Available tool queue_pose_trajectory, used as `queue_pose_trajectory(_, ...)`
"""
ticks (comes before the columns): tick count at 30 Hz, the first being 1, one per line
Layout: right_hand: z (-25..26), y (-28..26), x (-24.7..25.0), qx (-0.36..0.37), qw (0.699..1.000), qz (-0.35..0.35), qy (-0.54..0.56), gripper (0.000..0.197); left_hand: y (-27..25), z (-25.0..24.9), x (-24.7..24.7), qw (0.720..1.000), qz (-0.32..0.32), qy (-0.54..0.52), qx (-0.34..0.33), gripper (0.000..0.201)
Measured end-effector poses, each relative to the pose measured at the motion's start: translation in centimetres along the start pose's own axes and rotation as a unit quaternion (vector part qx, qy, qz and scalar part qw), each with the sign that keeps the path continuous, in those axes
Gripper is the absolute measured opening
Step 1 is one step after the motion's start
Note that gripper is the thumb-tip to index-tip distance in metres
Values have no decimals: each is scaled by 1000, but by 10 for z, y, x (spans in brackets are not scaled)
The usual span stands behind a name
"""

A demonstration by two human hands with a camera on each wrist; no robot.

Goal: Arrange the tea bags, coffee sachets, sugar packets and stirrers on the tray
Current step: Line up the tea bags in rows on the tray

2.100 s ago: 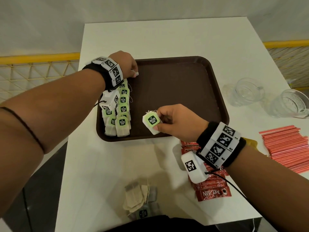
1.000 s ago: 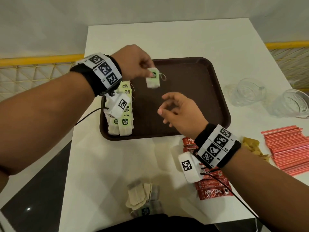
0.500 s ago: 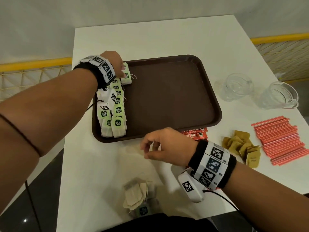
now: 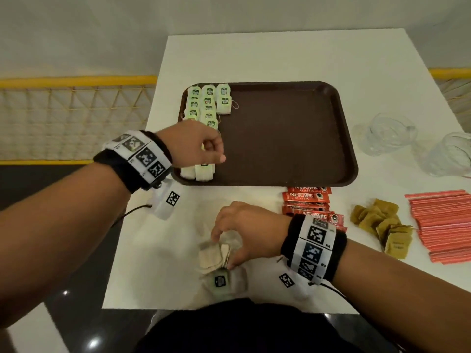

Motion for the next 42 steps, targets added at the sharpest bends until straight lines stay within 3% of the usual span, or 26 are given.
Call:
queue_pose_trajectory(4,1,6,-1,3,999,-21,-36,22,-65,-22,-50,992,121,-35,-5,28)
queue_pose_trajectory(8,-1,13,-1,-9,998,-46,-52,16,-106,-42,-96,979,195,-60,6,42)
queue_pose_trajectory(14,-8,19,5,-31,995,-87,-45,13,-107,-35,-112,992,120,20,27,27)
queue_pose_trajectory(22,-22,13,33,-44,985,-163,18,11,-100,-15,-78,998,14,-17,63,14)
queue_pose_trajectory(30,-35,2,53,-57,955,-233,174,18,-93,-17,-53,995,-51,-88,15,11)
queue_pose_trajectory(37,-21,9,52,-28,969,-170,177,23,-78,-31,-23,990,-83,-105,-31,11)
queue_pose_trajectory(42,-21,13,67,-21,948,-237,212,14,-67,-39,4,976,-158,-138,-51,7)
Point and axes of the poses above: each hand's wrist, its own y-axis towards the middle knuckle, its own x-axis out of the back of the hand, z = x × y, the point moved 8 cm from there along y, towards the middle knuckle, and after that the axes turned 11 degrees about -x, right-handed, at the moved point
